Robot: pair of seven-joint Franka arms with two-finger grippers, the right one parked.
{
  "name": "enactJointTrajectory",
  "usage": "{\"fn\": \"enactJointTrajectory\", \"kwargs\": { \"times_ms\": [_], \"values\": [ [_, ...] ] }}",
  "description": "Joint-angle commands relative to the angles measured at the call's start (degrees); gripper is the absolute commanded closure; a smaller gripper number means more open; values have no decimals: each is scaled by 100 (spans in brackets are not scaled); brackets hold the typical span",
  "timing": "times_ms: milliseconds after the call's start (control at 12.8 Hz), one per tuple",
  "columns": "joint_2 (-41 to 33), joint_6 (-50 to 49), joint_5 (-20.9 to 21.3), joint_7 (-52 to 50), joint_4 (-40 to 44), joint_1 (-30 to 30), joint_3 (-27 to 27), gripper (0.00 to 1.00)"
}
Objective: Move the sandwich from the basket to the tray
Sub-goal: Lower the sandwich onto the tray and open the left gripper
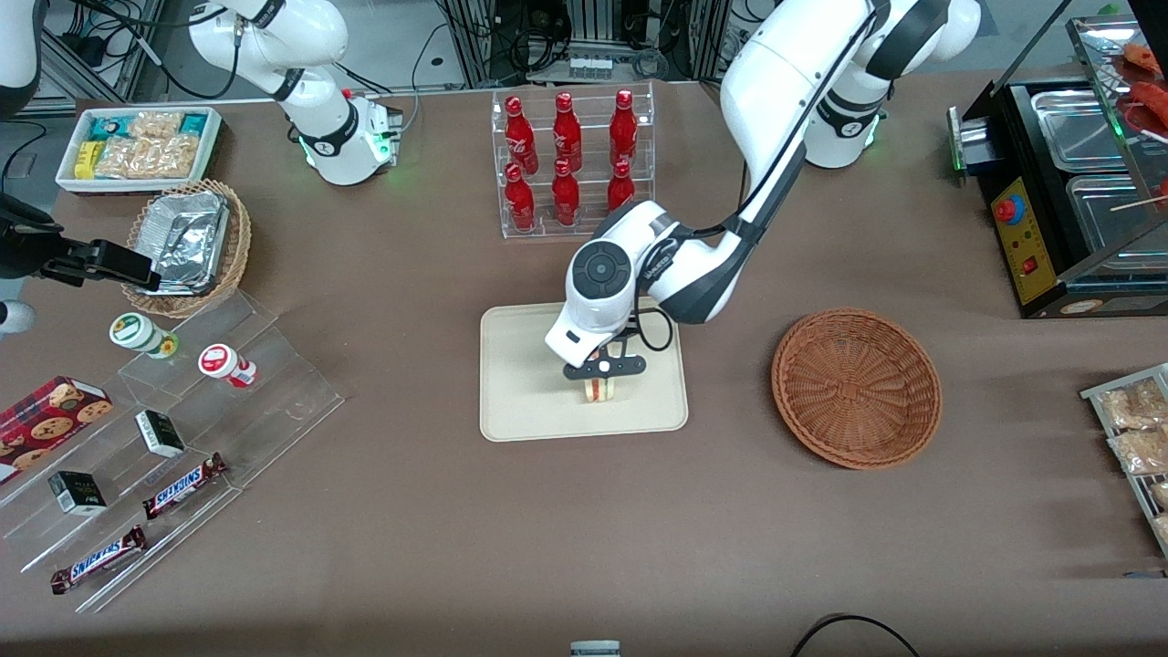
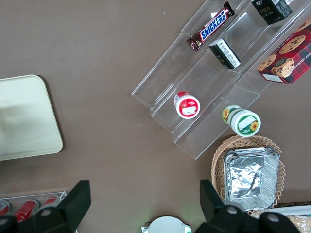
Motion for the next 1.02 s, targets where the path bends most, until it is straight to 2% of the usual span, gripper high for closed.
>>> {"fn": "enactJointTrajectory", "kwargs": {
  "times_ms": [0,391,470,548,939],
  "values": [
    [335,49,-46,-248,417,-186,68,100],
    [440,118,-72,-345,427,-178,68,100],
    [458,215,-72,-441,418,-178,77,44],
    [450,224,-72,-477,418,-178,77,0],
    [266,102,-72,-460,602,-134,77,0]
  ]
}}
